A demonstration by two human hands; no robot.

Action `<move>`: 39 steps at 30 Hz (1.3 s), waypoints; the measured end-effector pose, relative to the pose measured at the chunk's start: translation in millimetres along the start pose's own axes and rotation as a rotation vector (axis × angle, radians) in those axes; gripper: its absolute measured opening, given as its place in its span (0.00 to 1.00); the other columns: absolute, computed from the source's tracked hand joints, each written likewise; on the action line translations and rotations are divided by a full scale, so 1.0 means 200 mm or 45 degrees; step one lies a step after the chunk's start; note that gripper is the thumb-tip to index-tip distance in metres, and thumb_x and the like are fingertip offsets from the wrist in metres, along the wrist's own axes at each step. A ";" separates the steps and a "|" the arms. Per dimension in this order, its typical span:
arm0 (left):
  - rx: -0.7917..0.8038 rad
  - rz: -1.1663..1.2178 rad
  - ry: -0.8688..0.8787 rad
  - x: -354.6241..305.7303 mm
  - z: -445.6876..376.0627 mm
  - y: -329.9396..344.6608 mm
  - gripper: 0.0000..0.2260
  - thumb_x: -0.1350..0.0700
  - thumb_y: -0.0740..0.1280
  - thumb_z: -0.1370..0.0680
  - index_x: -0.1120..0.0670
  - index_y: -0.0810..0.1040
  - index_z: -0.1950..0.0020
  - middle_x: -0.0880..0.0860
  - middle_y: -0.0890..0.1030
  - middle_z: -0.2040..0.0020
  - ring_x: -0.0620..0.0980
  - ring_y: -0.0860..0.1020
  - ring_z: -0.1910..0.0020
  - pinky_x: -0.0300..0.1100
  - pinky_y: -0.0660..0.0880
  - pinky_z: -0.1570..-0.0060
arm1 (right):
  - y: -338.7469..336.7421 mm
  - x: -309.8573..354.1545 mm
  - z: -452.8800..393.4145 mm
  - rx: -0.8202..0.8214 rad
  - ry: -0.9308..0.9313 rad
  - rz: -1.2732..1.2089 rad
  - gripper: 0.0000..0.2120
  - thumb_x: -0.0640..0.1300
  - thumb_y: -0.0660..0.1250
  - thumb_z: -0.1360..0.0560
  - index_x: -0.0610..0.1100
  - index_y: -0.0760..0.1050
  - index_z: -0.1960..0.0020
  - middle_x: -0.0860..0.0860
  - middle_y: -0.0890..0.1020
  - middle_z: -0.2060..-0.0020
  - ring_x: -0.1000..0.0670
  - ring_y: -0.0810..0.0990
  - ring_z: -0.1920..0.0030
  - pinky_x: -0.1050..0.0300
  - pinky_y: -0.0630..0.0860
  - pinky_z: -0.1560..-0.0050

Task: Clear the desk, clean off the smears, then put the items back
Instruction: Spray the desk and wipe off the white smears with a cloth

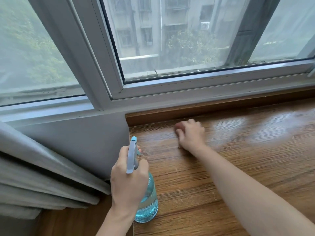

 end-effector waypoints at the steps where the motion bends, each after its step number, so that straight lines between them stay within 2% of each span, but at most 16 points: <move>1: -0.008 0.001 -0.010 0.01 0.00 0.00 0.13 0.67 0.69 0.24 0.49 0.74 0.51 0.50 0.72 0.68 0.49 0.73 0.68 0.41 0.71 0.71 | 0.03 0.14 0.07 0.074 -0.229 -0.048 0.14 0.57 0.65 0.22 0.55 0.79 0.40 0.50 0.78 0.45 0.43 0.74 0.43 0.49 0.73 0.44; 3: -0.020 -0.003 -0.019 0.02 -0.01 0.00 0.14 0.67 0.69 0.25 0.48 0.72 0.53 0.49 0.72 0.68 0.51 0.73 0.68 0.50 0.75 0.71 | 0.07 0.36 0.23 0.240 -0.636 -0.119 0.15 0.59 0.65 0.23 0.55 0.78 0.39 0.53 0.78 0.45 0.46 0.73 0.43 0.48 0.71 0.42; 5: -0.026 -0.001 -0.032 0.03 -0.02 -0.01 0.14 0.67 0.69 0.25 0.48 0.72 0.53 0.49 0.72 0.67 0.51 0.73 0.67 0.54 0.77 0.71 | 0.08 0.40 0.25 0.283 -0.778 -0.049 0.18 0.62 0.64 0.23 0.55 0.77 0.38 0.55 0.78 0.46 0.48 0.72 0.43 0.48 0.68 0.43; 7: -0.038 0.031 -0.050 0.04 -0.03 -0.02 0.14 0.68 0.68 0.24 0.48 0.73 0.53 0.50 0.73 0.66 0.52 0.74 0.66 0.55 0.78 0.70 | 0.07 0.31 0.11 0.159 -0.571 0.051 0.19 0.64 0.63 0.23 0.54 0.78 0.40 0.53 0.79 0.46 0.46 0.73 0.43 0.48 0.67 0.45; 10: -0.035 0.062 -0.057 0.03 -0.03 -0.03 0.14 0.68 0.68 0.23 0.48 0.73 0.52 0.46 0.76 0.60 0.50 0.76 0.61 0.53 0.80 0.69 | 0.02 0.16 -0.07 -0.037 0.008 0.014 0.17 0.61 0.65 0.22 0.50 0.80 0.43 0.49 0.80 0.46 0.41 0.74 0.43 0.47 0.68 0.46; 11: -0.040 0.066 -0.067 0.03 -0.04 -0.04 0.14 0.68 0.68 0.23 0.48 0.73 0.53 0.44 0.76 0.59 0.50 0.77 0.60 0.54 0.80 0.69 | 0.03 0.19 -0.07 -0.062 0.102 0.000 0.17 0.59 0.64 0.22 0.49 0.80 0.42 0.48 0.79 0.46 0.41 0.74 0.43 0.47 0.68 0.46; 13: -0.051 0.067 -0.093 0.05 -0.04 -0.03 0.13 0.67 0.68 0.23 0.49 0.72 0.53 0.45 0.75 0.59 0.52 0.77 0.62 0.56 0.80 0.67 | 0.10 0.36 -0.02 -0.041 0.014 0.008 0.16 0.57 0.64 0.21 0.49 0.80 0.41 0.48 0.78 0.44 0.41 0.74 0.43 0.47 0.68 0.46; 16: -0.072 0.044 -0.111 0.05 -0.04 -0.03 0.13 0.66 0.68 0.24 0.48 0.71 0.55 0.50 0.74 0.65 0.52 0.75 0.65 0.57 0.79 0.66 | 0.19 0.66 0.13 0.148 -0.494 -0.088 0.14 0.56 0.64 0.21 0.53 0.78 0.38 0.51 0.77 0.45 0.43 0.73 0.42 0.48 0.67 0.45; 18: -0.082 0.036 -0.113 0.05 -0.05 -0.03 0.13 0.65 0.68 0.24 0.47 0.70 0.55 0.50 0.74 0.66 0.52 0.74 0.66 0.57 0.78 0.67 | 0.19 0.74 0.09 0.208 -0.641 -0.085 0.15 0.58 0.64 0.21 0.53 0.79 0.39 0.52 0.78 0.45 0.45 0.73 0.43 0.48 0.67 0.45; 22: -0.067 0.008 -0.168 0.06 -0.04 -0.02 0.12 0.61 0.68 0.23 0.44 0.70 0.52 0.48 0.75 0.64 0.49 0.77 0.64 0.54 0.81 0.66 | 0.20 0.84 -0.05 0.123 -0.537 0.110 0.16 0.59 0.63 0.20 0.51 0.80 0.41 0.50 0.81 0.45 0.43 0.75 0.43 0.47 0.68 0.44; 27: -0.104 0.050 -0.174 0.05 -0.03 -0.06 0.10 0.62 0.68 0.23 0.47 0.72 0.53 0.51 0.77 0.62 0.51 0.79 0.62 0.47 0.79 0.65 | 0.22 0.86 -0.02 0.137 -0.475 0.048 0.16 0.57 0.65 0.21 0.49 0.76 0.39 0.49 0.81 0.44 0.42 0.76 0.42 0.47 0.67 0.43; 30: -0.089 0.092 -0.174 0.04 -0.04 -0.07 0.08 0.62 0.67 0.24 0.49 0.73 0.53 0.52 0.78 0.62 0.54 0.80 0.64 0.52 0.79 0.63 | 0.19 0.81 0.08 0.270 -0.681 0.030 0.14 0.57 0.66 0.22 0.53 0.77 0.39 0.51 0.79 0.44 0.44 0.73 0.41 0.47 0.67 0.44; 33: -0.084 0.087 -0.198 0.04 -0.03 -0.08 0.07 0.63 0.67 0.24 0.51 0.74 0.53 0.51 0.79 0.61 0.50 0.79 0.63 0.48 0.78 0.62 | 0.13 0.71 0.32 0.403 -0.971 -0.077 0.10 0.55 0.67 0.24 0.54 0.78 0.44 0.53 0.77 0.49 0.47 0.72 0.43 0.48 0.67 0.47; 35: -0.091 0.088 -0.189 0.04 -0.03 -0.08 0.06 0.63 0.66 0.24 0.51 0.74 0.52 0.51 0.79 0.61 0.50 0.79 0.63 0.52 0.79 0.61 | 0.08 0.59 0.43 0.434 -1.087 -0.107 0.11 0.57 0.67 0.24 0.56 0.77 0.43 0.55 0.77 0.49 0.48 0.72 0.44 0.51 0.64 0.49; 37: -0.088 0.088 -0.179 0.05 -0.03 -0.08 0.06 0.61 0.66 0.24 0.50 0.74 0.53 0.50 0.79 0.62 0.54 0.81 0.62 0.56 0.80 0.60 | 0.05 0.44 0.36 0.349 -1.004 0.032 0.16 0.61 0.65 0.24 0.59 0.76 0.38 0.54 0.78 0.46 0.48 0.72 0.43 0.50 0.66 0.48; 39: -0.083 0.060 -0.164 0.04 -0.03 -0.07 0.06 0.61 0.66 0.23 0.49 0.74 0.53 0.51 0.79 0.62 0.55 0.82 0.63 0.57 0.81 0.61 | 0.00 0.26 0.17 0.216 -0.653 0.195 0.18 0.62 0.64 0.23 0.57 0.76 0.36 0.51 0.79 0.44 0.44 0.73 0.41 0.47 0.69 0.45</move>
Point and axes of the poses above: each hand's wrist, its own z-axis away from the middle knuckle, its own y-axis out of the palm, x = y × z, the point moved 6 cm from there along -z, towards the middle knuckle
